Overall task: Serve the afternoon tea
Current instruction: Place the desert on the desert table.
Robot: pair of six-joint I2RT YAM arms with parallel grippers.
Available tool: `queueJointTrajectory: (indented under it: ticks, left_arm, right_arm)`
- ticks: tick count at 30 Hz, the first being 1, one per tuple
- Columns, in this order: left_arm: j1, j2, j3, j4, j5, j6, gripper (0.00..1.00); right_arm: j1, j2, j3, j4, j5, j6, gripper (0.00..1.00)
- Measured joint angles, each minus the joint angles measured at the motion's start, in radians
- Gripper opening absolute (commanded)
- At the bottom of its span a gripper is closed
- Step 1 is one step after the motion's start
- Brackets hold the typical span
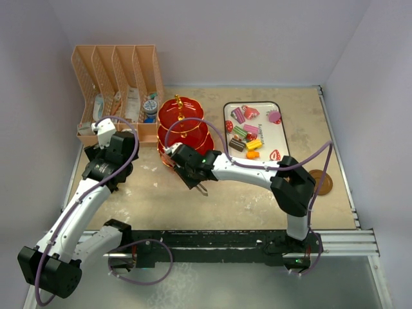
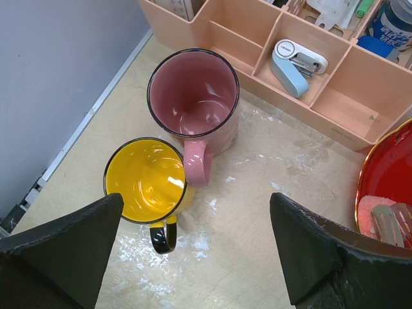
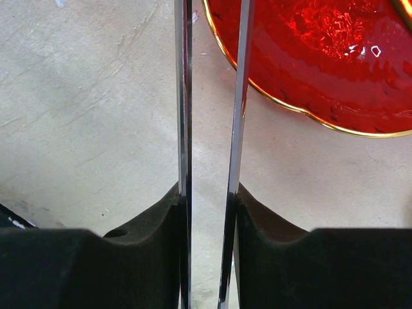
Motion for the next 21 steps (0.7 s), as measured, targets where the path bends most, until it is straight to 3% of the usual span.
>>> queueJointTrajectory:
  ticks: [21]
  left_arm:
    - [0.000,0.000,0.000,0.000,0.000,0.000,0.93]
  right_arm:
    - [0.019,0.000,0.032,-0.079,0.072,-0.046,0.38]
